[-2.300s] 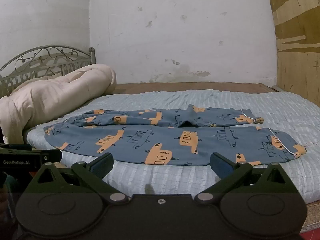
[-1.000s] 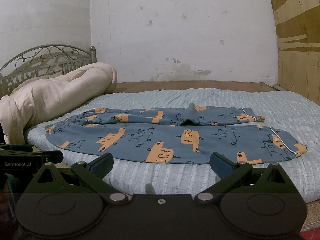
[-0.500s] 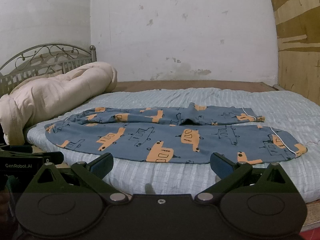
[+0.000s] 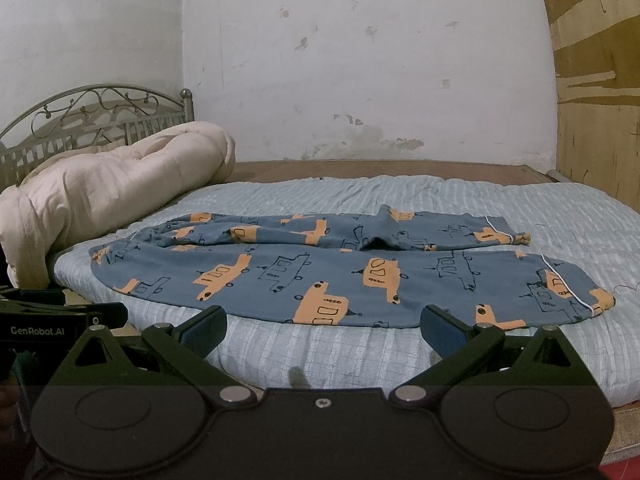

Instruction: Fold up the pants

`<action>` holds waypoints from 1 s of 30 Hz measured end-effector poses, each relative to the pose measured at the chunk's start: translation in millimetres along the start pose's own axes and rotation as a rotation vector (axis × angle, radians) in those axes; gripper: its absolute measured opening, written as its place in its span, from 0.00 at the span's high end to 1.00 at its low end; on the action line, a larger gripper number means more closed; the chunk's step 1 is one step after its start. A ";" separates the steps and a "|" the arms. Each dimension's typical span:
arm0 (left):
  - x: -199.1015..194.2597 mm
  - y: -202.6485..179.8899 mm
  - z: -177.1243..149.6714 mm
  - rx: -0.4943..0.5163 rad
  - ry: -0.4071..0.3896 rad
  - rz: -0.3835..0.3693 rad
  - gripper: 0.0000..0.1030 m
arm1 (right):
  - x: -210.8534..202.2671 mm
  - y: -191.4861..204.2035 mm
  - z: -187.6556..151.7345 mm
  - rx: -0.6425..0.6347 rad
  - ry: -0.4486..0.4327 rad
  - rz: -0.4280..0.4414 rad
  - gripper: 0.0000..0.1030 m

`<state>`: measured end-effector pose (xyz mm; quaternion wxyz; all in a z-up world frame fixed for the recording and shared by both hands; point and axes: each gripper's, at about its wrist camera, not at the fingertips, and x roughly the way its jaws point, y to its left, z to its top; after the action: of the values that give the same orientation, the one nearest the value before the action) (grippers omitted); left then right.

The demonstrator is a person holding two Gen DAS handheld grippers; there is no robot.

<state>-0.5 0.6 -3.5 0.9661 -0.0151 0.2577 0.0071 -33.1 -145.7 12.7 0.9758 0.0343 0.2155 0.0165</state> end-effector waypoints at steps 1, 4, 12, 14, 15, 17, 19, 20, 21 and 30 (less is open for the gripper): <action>0.0 0.0 0.0 0.000 0.001 0.000 0.01 | 0.0 0.0 0.0 0.000 0.000 0.000 0.01; -0.1 0.2 -0.7 -0.001 0.002 -0.001 0.01 | 0.1 0.6 -0.3 0.000 0.001 0.000 0.01; 0.2 -0.6 -2.9 -0.002 0.004 -0.002 0.00 | -0.1 0.4 0.2 0.000 0.001 -0.001 0.01; 0.4 -0.5 -2.5 -0.003 0.005 -0.003 0.01 | -0.1 0.6 0.2 0.000 0.002 -0.001 0.01; 0.4 -0.6 -2.4 -0.003 0.005 -0.002 0.01 | -0.1 0.5 0.2 0.000 0.001 -0.001 0.01; 0.4 -0.6 -2.4 -0.002 0.005 -0.002 0.01 | -0.1 0.7 0.1 0.000 0.002 -0.001 0.01; 0.4 -0.6 -2.5 -0.003 0.005 -0.002 0.01 | -0.3 0.7 0.2 0.000 0.002 -0.001 0.01; 0.4 -0.6 -2.4 -0.002 0.005 -0.002 0.01 | -0.2 0.9 0.1 0.000 0.002 -0.001 0.01; 0.5 -0.5 -2.4 -0.003 0.006 -0.002 0.01 | -0.2 1.2 -0.1 0.000 0.002 -0.001 0.01; 4.8 1.0 -3.4 -0.016 0.037 -0.010 0.00 | 2.3 3.1 -2.0 -0.004 0.023 0.004 0.01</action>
<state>2.0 1.4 -8.9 0.9611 -0.0245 0.2751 0.0040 -31.9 -142.3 10.2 0.9733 0.0327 0.2264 0.0190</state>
